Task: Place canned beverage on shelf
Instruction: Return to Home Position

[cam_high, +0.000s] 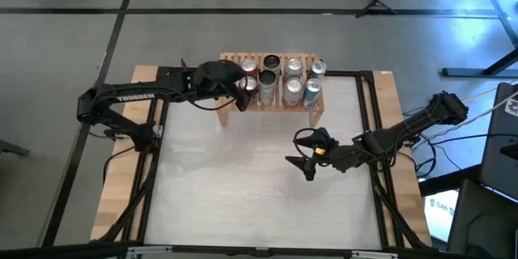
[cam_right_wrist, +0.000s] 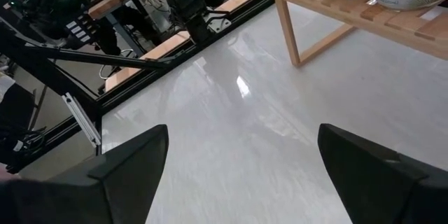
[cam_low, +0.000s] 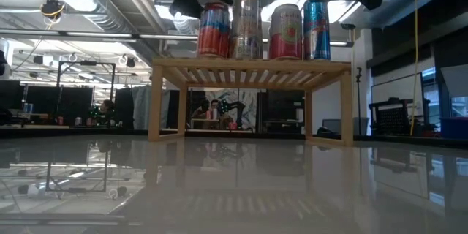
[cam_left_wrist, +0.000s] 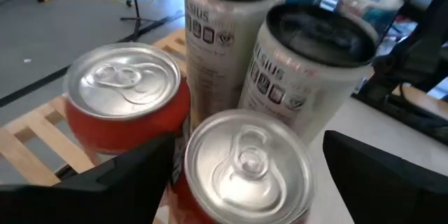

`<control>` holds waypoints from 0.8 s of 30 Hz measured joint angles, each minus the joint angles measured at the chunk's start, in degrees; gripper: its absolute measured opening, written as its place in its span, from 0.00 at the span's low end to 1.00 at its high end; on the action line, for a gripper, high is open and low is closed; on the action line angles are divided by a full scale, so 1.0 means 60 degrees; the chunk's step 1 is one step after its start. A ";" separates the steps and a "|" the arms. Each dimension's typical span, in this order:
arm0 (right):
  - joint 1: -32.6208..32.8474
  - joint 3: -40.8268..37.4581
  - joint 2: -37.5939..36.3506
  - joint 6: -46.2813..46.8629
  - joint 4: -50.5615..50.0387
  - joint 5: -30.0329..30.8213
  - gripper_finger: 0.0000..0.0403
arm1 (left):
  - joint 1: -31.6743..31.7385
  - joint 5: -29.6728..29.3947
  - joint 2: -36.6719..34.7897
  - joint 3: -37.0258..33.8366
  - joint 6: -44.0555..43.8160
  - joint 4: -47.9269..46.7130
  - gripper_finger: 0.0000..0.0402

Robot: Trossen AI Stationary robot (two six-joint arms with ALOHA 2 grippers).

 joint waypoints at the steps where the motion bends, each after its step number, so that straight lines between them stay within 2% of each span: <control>1: 0.0003 0.0000 0.0000 0.0002 -0.0013 -0.0001 0.89 | 0.0000 0.0000 -0.0060 0.0000 0.0005 0.0001 0.88; 12: 0.0002 0.0000 0.0000 0.0004 -0.0041 -0.0028 0.89 | 0.0000 0.0022 -0.1190 0.0000 0.0069 0.0110 0.88; 17: 0.0000 0.0000 0.0000 -0.0004 0.0055 -0.0029 0.89 | -0.0162 0.0428 -0.1785 0.0000 0.0066 0.0142 0.88; 21: 0.0000 0.0000 0.0000 -0.0203 0.0412 0.0188 0.89 | -0.0581 0.0539 -0.2294 0.0000 0.0162 0.0113 0.86; 24: -0.0029 0.0000 -0.0004 -0.0661 0.0702 0.0182 0.89 | -0.1116 0.0989 -0.2652 0.0000 0.0475 0.0075 0.80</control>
